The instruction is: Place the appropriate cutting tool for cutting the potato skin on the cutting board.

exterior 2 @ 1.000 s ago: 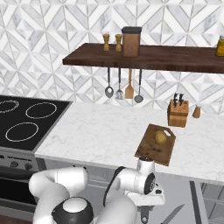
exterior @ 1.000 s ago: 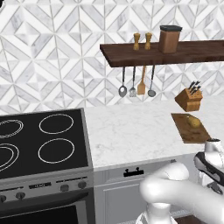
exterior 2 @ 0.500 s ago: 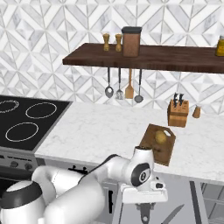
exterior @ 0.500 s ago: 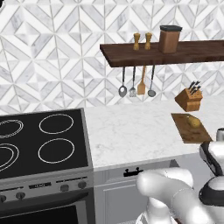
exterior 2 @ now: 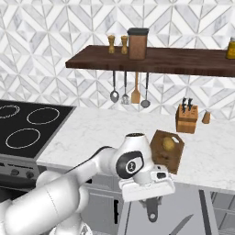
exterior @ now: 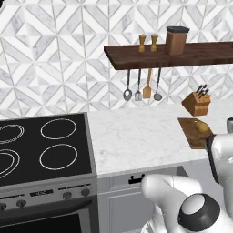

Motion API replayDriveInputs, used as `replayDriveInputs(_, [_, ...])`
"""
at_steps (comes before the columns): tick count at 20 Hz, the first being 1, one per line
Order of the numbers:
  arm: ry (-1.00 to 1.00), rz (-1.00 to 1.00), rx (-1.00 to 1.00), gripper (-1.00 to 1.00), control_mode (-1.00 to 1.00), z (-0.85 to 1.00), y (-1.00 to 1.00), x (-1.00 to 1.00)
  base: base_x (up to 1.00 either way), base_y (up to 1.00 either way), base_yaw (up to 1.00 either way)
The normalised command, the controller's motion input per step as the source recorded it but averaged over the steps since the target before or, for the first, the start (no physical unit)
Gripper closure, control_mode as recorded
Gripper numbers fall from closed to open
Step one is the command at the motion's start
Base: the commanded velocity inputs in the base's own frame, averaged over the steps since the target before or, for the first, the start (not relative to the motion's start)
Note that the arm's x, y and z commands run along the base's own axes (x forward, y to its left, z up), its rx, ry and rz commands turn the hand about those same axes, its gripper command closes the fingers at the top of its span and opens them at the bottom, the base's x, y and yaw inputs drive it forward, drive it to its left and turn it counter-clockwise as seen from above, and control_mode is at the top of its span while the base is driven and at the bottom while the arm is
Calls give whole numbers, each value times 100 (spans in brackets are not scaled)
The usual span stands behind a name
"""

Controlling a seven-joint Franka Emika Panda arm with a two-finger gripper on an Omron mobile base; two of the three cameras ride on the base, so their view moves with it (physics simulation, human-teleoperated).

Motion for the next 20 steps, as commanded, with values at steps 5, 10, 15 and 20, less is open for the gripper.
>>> replayDriveInputs(5, [0,4,-7,100,-100,74,-3,46,0,0,0])
replayDriveInputs(10, [1,10,-3,100,-100,35,-12,78,0,0,0])
replayDriveInputs(15, [8,10,1,100,-100,0,-25,91,0,0,0])
replayDriveInputs(20, [13,11,8,100,-100,-1,-21,83,0,0,0])
